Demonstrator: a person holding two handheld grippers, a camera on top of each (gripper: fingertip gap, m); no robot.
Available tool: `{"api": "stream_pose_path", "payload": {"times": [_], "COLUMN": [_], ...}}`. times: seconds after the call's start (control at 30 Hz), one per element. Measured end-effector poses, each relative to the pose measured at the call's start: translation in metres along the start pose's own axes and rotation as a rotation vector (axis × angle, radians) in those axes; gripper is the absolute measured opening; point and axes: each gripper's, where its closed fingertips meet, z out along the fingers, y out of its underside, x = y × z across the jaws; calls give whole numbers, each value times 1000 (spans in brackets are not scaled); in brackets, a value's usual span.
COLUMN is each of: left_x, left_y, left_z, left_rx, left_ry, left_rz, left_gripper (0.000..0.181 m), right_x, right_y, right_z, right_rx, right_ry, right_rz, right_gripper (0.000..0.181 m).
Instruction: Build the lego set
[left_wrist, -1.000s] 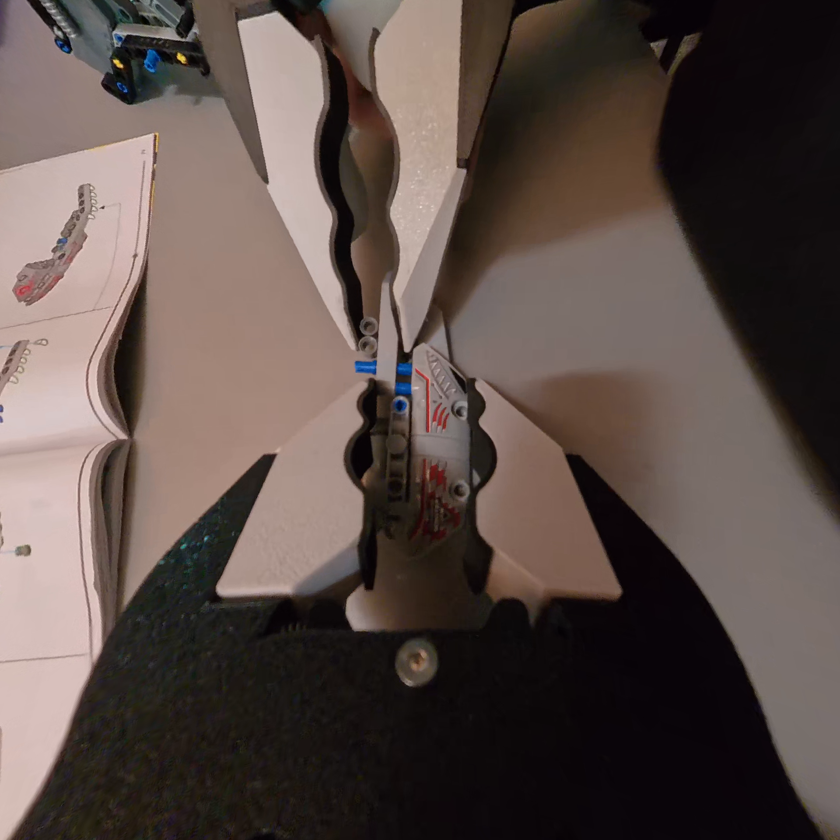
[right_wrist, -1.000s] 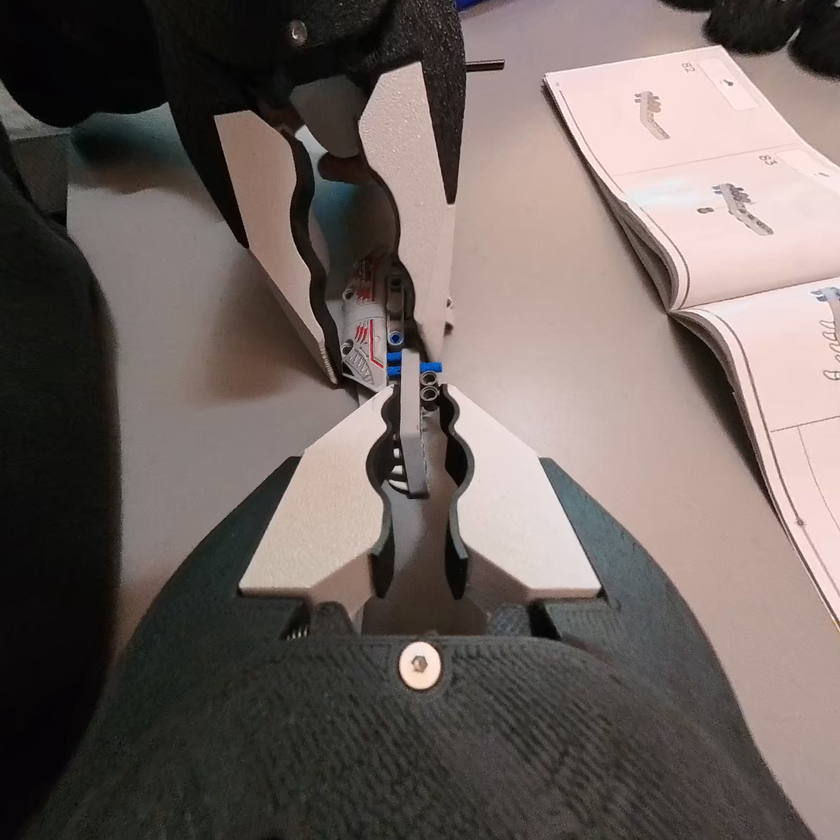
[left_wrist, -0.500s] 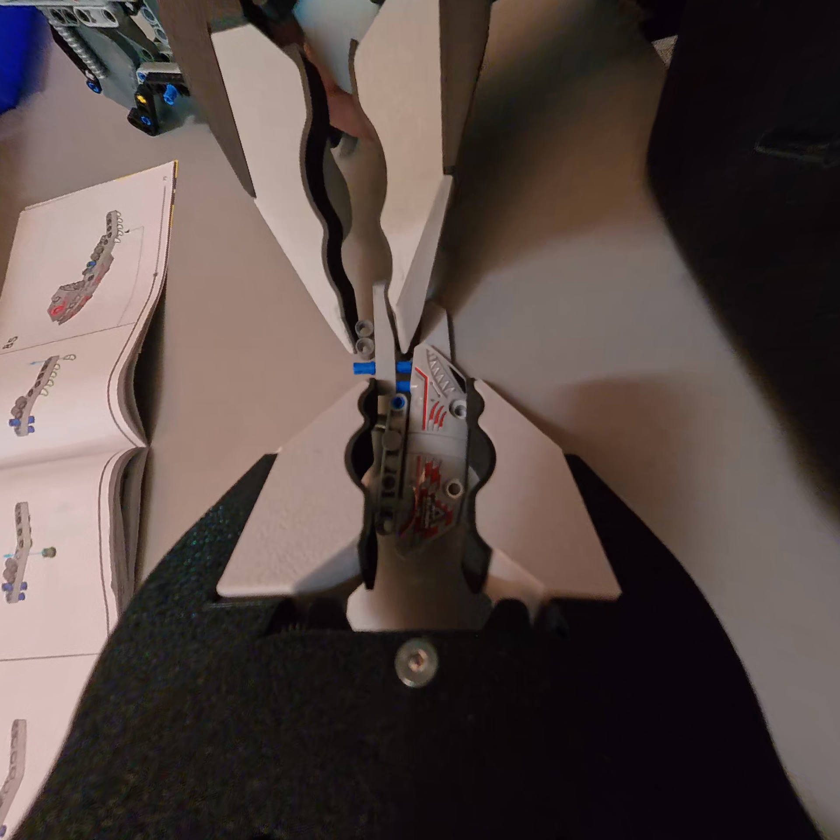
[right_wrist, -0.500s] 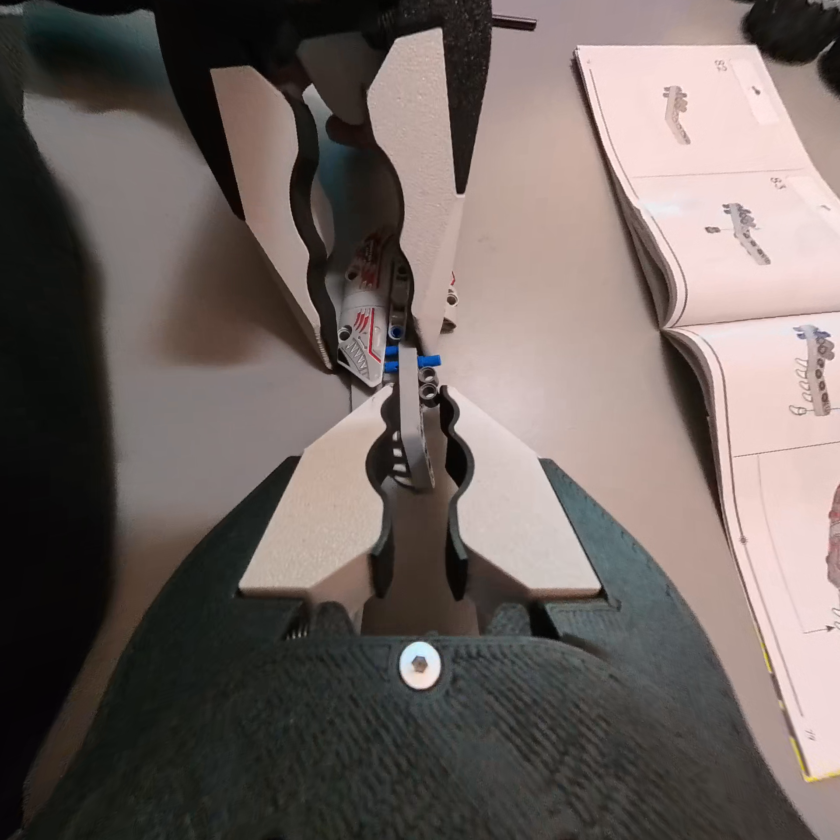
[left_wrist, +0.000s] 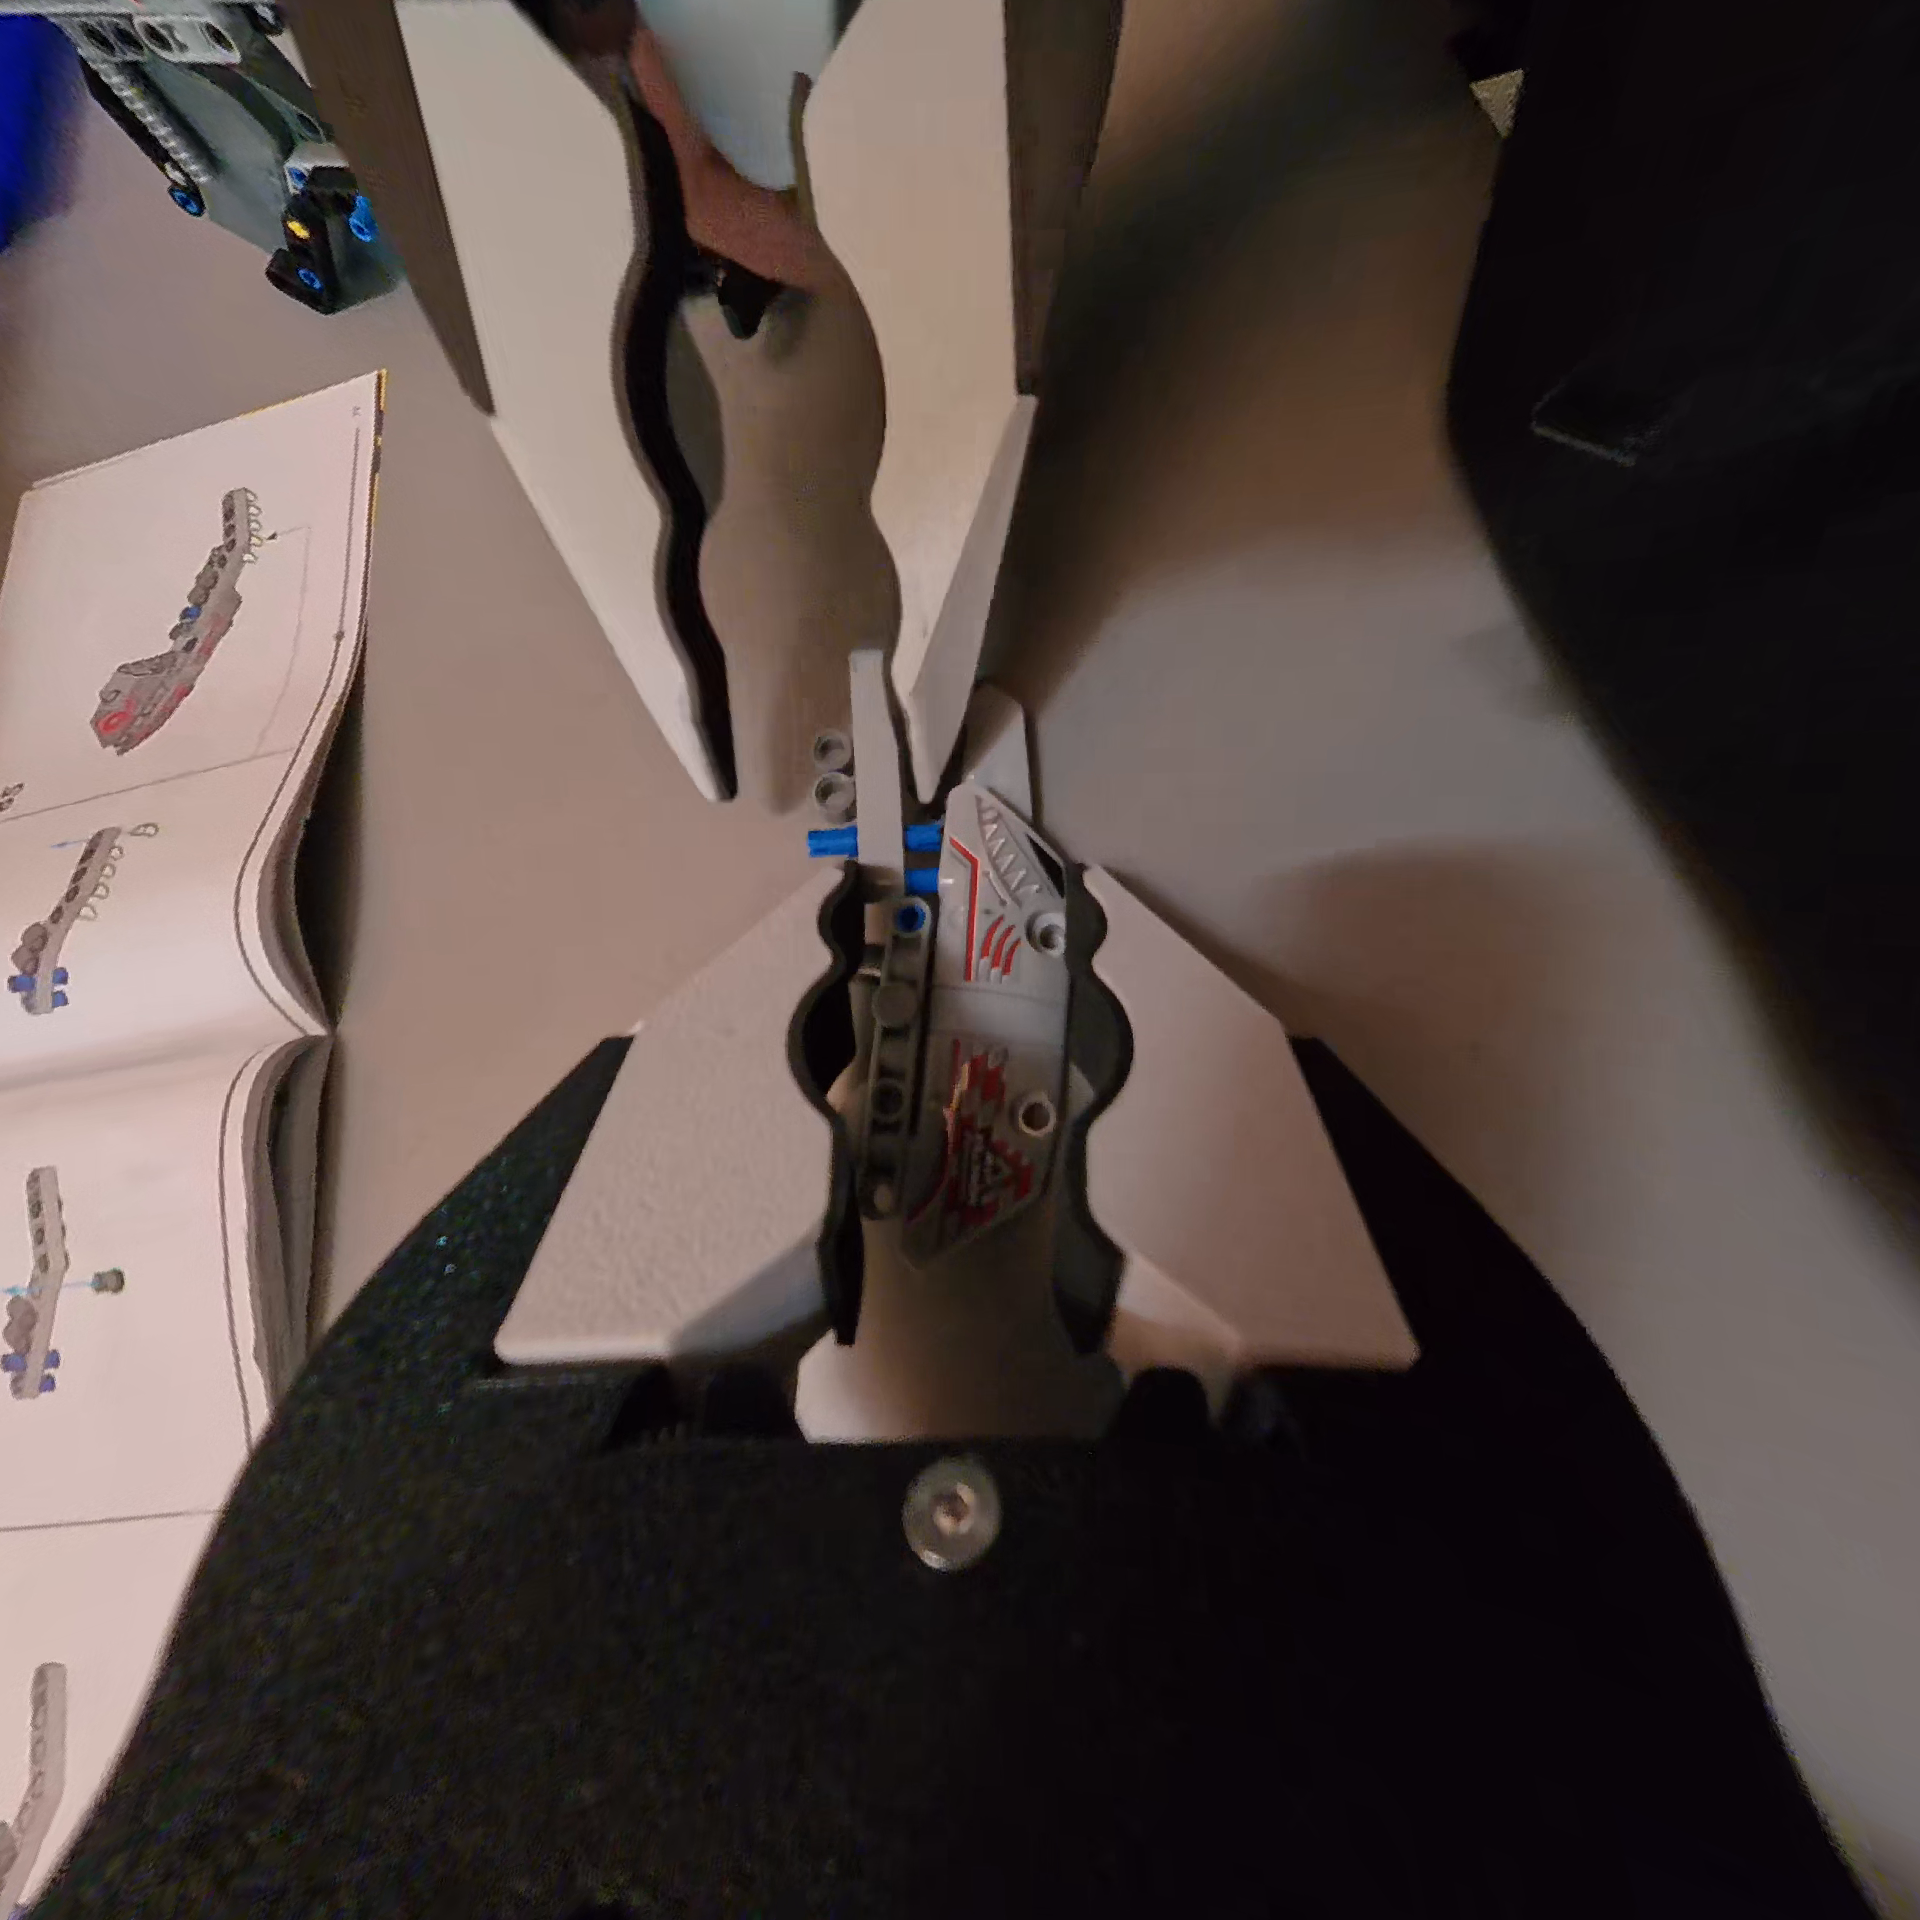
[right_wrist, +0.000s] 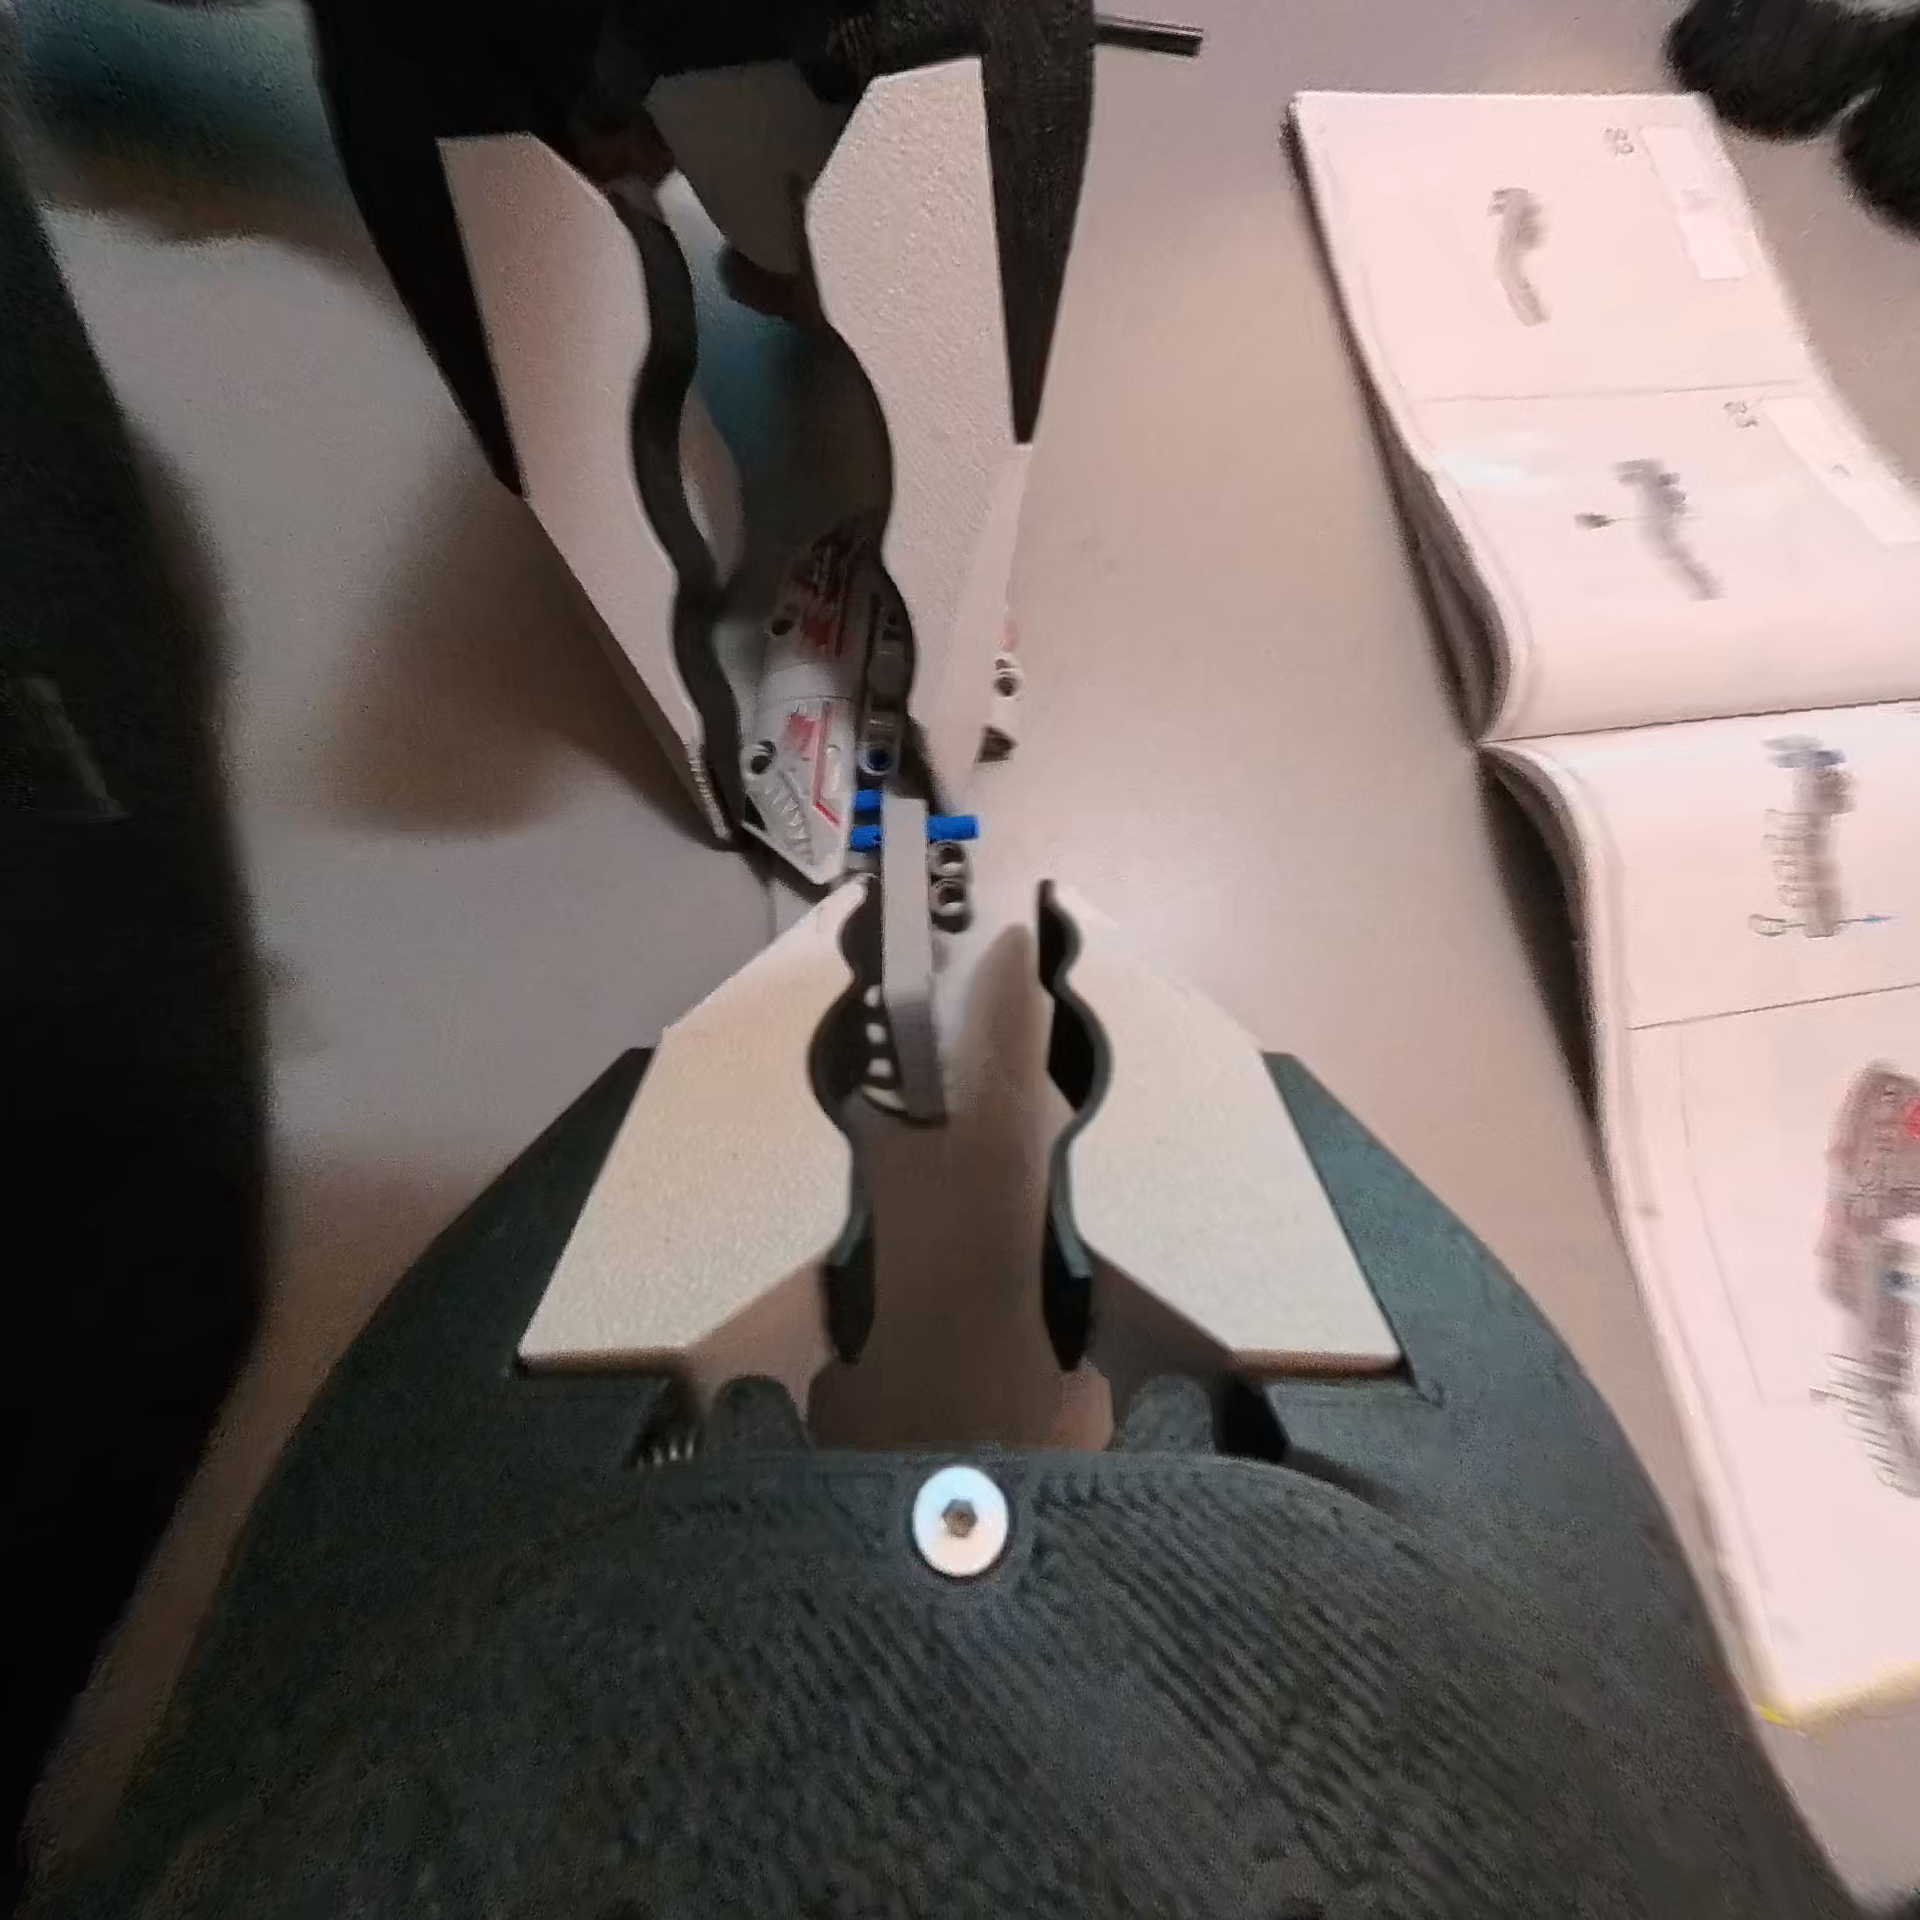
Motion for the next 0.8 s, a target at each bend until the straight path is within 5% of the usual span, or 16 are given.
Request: {"api": "stream_pose_path", "payload": {"times": [0.03, 0.13, 0.8], "left_x": [0, 0, 5], "left_y": [0, 0, -3], "left_z": [0, 0, 0], "left_rx": [-1, -9, 35], "left_ry": [4, 16, 5], "left_rz": [0, -3, 13], "left_gripper": [35, 35, 35], "right_x": [3, -6, -11], "right_y": [0, 0, 1], "right_z": [-1, 0, -3], "right_rx": [-13, -40, 4], "right_ry": [32, 8, 60], "right_rz": [-54, -173, -213], "right_gripper": [32, 15, 14]}}
